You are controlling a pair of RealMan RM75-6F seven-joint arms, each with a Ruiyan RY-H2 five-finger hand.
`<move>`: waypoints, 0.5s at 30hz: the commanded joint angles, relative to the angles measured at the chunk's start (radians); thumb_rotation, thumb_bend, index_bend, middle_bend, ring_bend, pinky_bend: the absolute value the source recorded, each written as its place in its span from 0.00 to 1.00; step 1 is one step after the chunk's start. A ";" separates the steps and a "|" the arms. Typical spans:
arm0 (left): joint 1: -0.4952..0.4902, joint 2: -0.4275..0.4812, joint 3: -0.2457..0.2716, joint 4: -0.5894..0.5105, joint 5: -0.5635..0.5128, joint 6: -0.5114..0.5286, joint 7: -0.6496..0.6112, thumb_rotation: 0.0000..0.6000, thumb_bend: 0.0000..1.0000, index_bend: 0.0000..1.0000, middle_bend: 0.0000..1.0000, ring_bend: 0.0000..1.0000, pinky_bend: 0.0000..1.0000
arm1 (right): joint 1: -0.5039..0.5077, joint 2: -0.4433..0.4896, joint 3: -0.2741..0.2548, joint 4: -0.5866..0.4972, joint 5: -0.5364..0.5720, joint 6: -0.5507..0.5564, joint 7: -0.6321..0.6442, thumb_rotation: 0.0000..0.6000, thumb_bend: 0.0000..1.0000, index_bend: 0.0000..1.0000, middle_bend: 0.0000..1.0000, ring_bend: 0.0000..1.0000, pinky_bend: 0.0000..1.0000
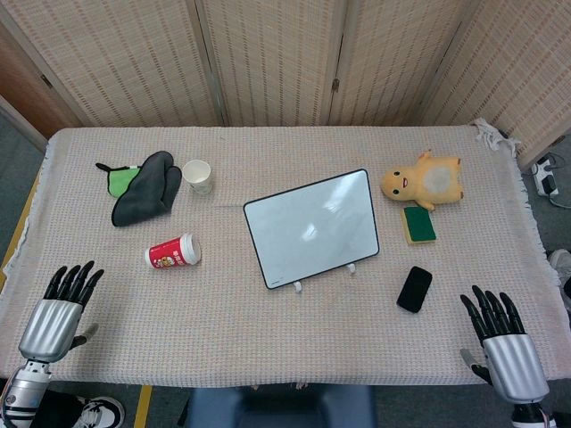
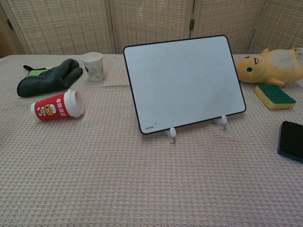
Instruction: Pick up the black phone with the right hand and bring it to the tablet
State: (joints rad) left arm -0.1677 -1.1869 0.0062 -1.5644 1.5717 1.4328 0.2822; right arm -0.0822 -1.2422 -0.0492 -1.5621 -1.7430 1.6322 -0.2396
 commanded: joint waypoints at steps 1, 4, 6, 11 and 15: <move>-0.001 -0.002 -0.001 -0.001 -0.001 -0.002 0.004 1.00 0.24 0.00 0.00 0.00 0.00 | 0.002 0.002 0.000 -0.001 0.003 -0.004 0.000 1.00 0.25 0.00 0.00 0.00 0.00; -0.003 -0.006 0.000 -0.001 -0.001 -0.006 0.010 1.00 0.24 0.00 0.00 0.00 0.00 | 0.005 0.004 0.002 -0.001 0.010 -0.011 0.001 1.00 0.25 0.00 0.00 0.00 0.00; -0.004 -0.007 0.000 -0.001 -0.003 -0.012 0.014 1.00 0.24 0.00 0.00 0.00 0.00 | 0.013 0.007 0.006 0.001 0.017 -0.025 -0.001 1.00 0.25 0.00 0.00 0.00 0.00; -0.013 -0.005 -0.011 0.000 -0.018 -0.025 -0.005 1.00 0.24 0.00 0.00 0.00 0.00 | 0.063 0.025 0.020 0.042 0.046 -0.120 -0.055 1.00 0.25 0.00 0.00 0.00 0.00; -0.024 -0.003 -0.018 0.006 -0.033 -0.046 -0.017 1.00 0.24 0.00 0.00 0.00 0.00 | 0.085 0.079 0.029 0.001 0.057 -0.163 -0.213 1.00 0.25 0.00 0.00 0.00 0.00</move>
State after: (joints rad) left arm -0.1889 -1.1909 -0.0100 -1.5601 1.5418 1.3907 0.2679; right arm -0.0205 -1.2020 -0.0296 -1.5390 -1.6981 1.4986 -0.3449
